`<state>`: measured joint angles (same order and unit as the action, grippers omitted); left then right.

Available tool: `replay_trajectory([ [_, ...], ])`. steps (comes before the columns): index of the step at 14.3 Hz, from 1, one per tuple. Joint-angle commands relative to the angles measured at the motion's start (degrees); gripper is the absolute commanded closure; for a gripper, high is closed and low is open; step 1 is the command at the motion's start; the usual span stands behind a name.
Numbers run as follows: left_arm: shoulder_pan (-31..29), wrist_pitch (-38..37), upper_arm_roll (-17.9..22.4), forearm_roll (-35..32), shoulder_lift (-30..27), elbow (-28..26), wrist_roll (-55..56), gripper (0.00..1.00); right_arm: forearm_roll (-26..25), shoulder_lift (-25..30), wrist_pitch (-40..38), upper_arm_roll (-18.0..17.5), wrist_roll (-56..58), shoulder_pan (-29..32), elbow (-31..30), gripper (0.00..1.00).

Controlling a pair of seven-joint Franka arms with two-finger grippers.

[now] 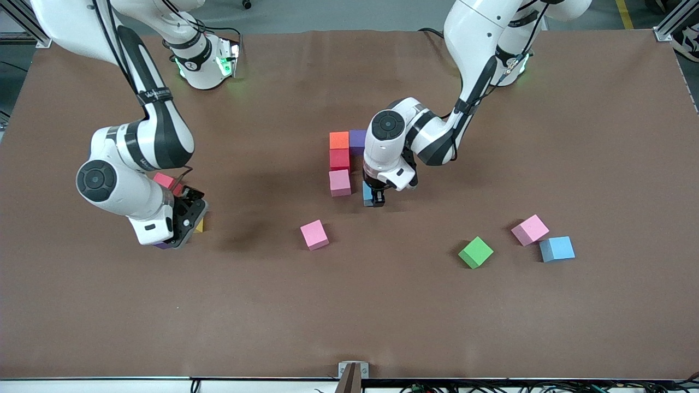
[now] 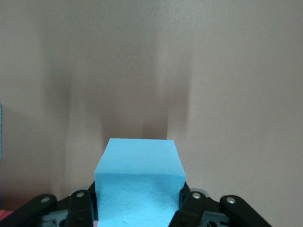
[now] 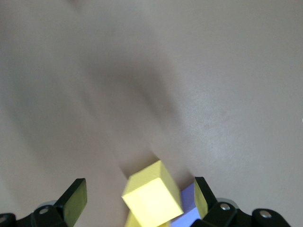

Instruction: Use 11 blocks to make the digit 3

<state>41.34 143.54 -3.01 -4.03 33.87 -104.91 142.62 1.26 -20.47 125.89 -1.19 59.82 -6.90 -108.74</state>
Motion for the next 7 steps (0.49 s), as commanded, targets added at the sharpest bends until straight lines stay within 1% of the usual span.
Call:
replay_trajectory([
  [1,1.0,1.1,0.5,-1.3,-0.4,-0.9,2.7,0.8,0.4,3.2,4.4,-1.1,10.2,1.6,-7.4,0.0],
  [3,2.0,1.1,0.5,-1.4,0.2,-0.9,3.6,0.8,0.3,3.3,8.0,-1.1,17.7,2.5,-10.3,0.0],
  [5,2.6,1.2,0.5,-1.4,0.4,-0.9,3.8,0.8,0.3,3.2,16.6,-1.0,26.9,3.6,-13.7,0.0],
  [6,3.3,1.2,0.6,-1.4,0.5,-0.9,3.9,0.8,0.3,2.9,18.8,-1.1,29.4,4.3,-14.8,0.0],
  [7,3.3,1.2,0.6,-1.4,0.8,-0.8,3.9,0.8,0.3,2.8,19.1,-1.1,29.8,5.0,-15.8,0.0],
])
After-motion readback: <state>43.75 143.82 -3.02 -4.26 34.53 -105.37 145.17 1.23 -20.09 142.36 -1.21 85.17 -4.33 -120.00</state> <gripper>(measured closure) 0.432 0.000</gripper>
